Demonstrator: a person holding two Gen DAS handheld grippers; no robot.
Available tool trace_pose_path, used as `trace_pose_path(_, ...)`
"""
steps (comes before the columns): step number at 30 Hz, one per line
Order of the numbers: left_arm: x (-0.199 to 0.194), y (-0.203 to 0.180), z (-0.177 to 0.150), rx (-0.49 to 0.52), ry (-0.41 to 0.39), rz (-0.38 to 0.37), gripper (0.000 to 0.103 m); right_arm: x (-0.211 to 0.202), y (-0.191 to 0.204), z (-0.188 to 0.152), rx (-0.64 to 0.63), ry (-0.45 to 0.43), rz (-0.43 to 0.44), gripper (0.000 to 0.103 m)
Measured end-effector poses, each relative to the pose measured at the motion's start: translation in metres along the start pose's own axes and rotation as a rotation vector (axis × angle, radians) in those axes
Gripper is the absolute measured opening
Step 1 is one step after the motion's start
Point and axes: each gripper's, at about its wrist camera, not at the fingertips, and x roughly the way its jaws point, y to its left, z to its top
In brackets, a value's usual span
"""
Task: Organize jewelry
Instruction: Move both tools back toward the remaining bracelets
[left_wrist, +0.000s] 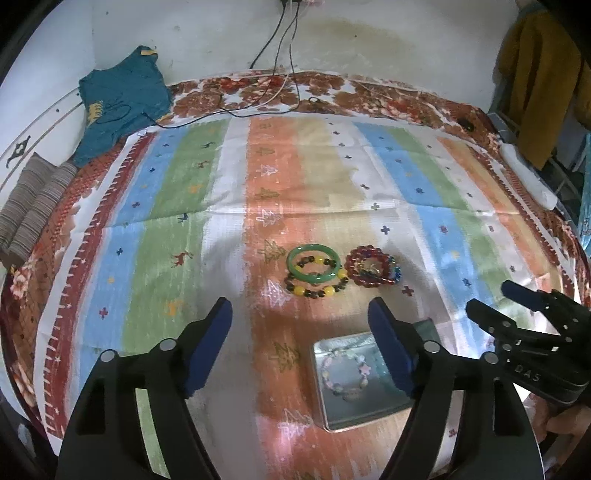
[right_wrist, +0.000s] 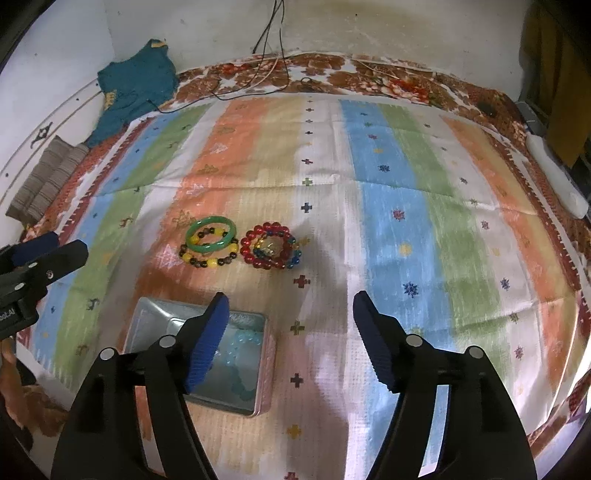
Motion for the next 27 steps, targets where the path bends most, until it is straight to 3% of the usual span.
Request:
trace_pose_path(12, 0.025, 0.005, 0.019, 0.017, 0.027, 0.045, 0.08, 0.024, 0.011, 0.016, -0.056, 0.027, -0.018, 0.08)
trace_pose_path(27, 0.07, 0.015, 0.038, 0.002, 0.087, 0.073, 0.085, 0.059, 0.011, 0.034, -0.073, 0.085, -0.026, 0.081)
